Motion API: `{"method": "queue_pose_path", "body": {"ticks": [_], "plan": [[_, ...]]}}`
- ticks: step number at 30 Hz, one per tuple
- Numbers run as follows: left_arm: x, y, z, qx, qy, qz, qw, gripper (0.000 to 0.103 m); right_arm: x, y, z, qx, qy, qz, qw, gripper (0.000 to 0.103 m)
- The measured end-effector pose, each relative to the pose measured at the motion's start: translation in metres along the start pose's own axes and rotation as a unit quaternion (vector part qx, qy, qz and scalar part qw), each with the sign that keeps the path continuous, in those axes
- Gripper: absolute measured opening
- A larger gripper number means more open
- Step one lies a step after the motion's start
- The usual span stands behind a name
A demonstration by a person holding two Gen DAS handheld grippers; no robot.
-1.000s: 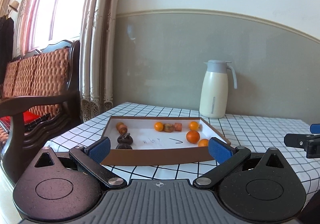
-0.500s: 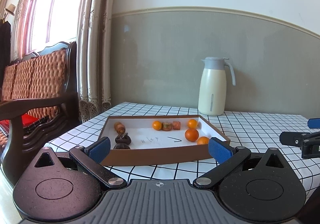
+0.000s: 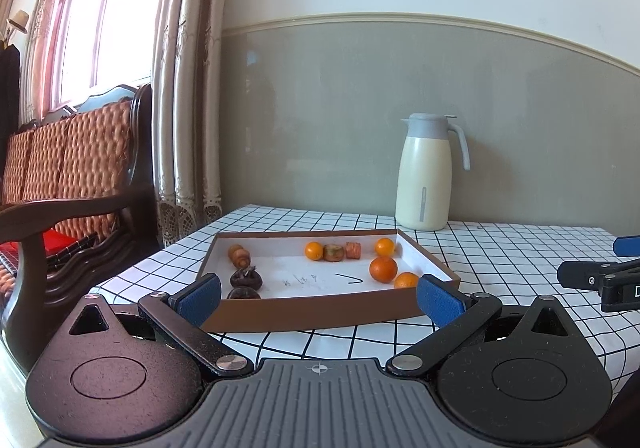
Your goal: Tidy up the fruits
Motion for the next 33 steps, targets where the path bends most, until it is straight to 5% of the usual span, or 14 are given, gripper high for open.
{"method": "queue_pose_path", "body": {"ticks": [33], "plan": [[0.0007, 0.0052, 0.0011, 0.001, 0.000, -0.002, 1.0000, 0.103, 0.0002, -0.0002, 0.0003, -0.001, -0.001, 0.001, 1.000, 0.097]]}}
Point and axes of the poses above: each gripper's, at about its wrist camera, not at the fingertips, and x roughly the way its jaws point, y to its right, z to its underside, the point moved 5 cm from there along x, roughly the way its jaws point, and after that the axes turned 10 degrees about -x, right-handed, at the moved point
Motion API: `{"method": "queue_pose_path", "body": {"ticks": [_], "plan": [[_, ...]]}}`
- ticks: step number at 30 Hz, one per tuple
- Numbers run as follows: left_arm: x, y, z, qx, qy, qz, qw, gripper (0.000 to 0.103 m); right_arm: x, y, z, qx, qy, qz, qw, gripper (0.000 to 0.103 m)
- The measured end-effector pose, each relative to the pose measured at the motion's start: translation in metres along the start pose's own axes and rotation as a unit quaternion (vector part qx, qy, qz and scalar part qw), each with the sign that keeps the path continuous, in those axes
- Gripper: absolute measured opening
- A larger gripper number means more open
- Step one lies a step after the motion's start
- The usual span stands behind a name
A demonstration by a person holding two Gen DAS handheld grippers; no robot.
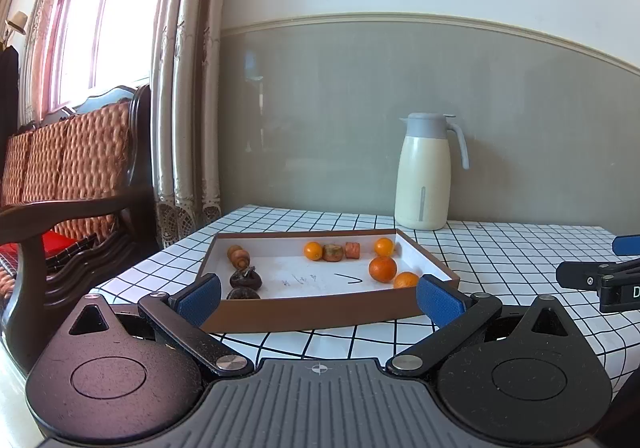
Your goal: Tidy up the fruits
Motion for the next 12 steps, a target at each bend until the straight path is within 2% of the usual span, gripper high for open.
{"method": "queue_pose_path", "body": {"ticks": [12], "plan": [[-0.0056, 0.0079, -0.0002, 0.019, 0.017, 0.002, 0.9997, 0.103, 0.0002, 0.0002, 0.0003, 0.001, 0.000, 0.000, 1.000, 0.097]]}}
Point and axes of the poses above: each gripper's, at about its wrist camera, not at the fingertips, and x roughly the way its jaws point, y to its right, z to its underside, the point moved 5 cm from there along x, roughly the way its jaws point, and after that the axes turned 10 degrees about -x, right-handed, at the moved point
